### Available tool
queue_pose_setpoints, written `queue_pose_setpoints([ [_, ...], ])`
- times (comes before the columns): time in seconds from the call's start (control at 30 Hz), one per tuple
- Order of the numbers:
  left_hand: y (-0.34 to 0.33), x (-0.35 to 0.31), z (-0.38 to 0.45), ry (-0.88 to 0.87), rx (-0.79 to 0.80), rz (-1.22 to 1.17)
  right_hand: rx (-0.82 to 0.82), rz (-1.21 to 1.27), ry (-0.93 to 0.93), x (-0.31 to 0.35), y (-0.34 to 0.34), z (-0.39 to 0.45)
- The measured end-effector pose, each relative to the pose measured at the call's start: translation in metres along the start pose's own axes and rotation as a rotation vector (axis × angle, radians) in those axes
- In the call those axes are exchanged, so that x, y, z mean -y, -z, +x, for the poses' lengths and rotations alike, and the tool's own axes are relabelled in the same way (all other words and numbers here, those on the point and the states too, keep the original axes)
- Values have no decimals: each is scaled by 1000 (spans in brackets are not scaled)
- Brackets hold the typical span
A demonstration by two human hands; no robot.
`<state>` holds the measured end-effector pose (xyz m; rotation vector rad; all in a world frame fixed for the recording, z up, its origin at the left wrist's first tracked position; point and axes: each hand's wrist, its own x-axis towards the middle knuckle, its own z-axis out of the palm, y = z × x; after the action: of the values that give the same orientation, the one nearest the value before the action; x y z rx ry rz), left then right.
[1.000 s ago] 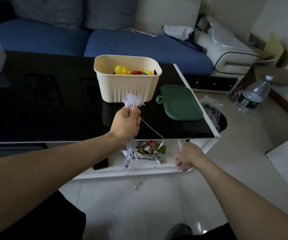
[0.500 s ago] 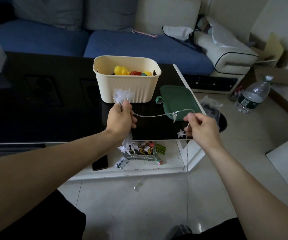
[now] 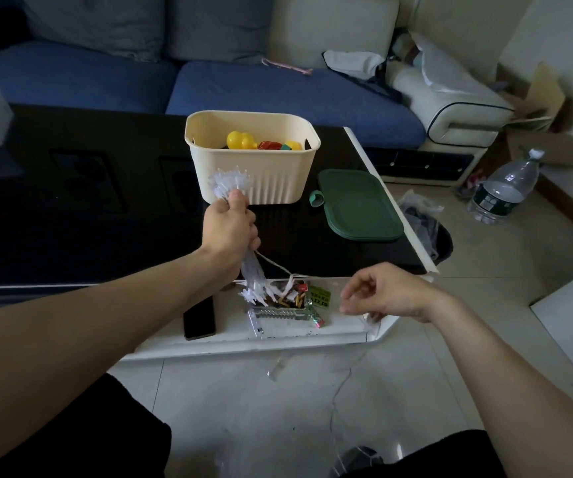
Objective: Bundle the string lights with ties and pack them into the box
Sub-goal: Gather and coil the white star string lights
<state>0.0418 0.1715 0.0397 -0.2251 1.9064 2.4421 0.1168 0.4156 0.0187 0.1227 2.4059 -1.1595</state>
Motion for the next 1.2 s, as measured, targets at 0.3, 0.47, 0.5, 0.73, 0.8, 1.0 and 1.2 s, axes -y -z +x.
queue_pose_setpoints([
  [0.3, 9, -8, 6, -24, -49, 4, 151, -105, -249, -13, 19, -4],
  [0.47, 7, -4, 5, -12, -25, 0, -118, 178, -60, -7, 17, -6],
  [0.5, 6, -3, 5, -8, -15, 1, -147, 244, -22, -4, 16, -7],
  [0.73, 1, 4, -1, -4, 57, 26, -333, 392, 225, 14, 3, -7],
  [0.8, -1, 7, -2, -5, 83, 39, -388, 367, 292, 20, -1, -6],
  [1.0, -12, 12, -12, 13, 174, 41, -455, 417, 385, 40, -16, -6],
  [1.2, -19, 16, -19, 63, 259, 31, -466, 377, 505, 49, -26, -5],
])
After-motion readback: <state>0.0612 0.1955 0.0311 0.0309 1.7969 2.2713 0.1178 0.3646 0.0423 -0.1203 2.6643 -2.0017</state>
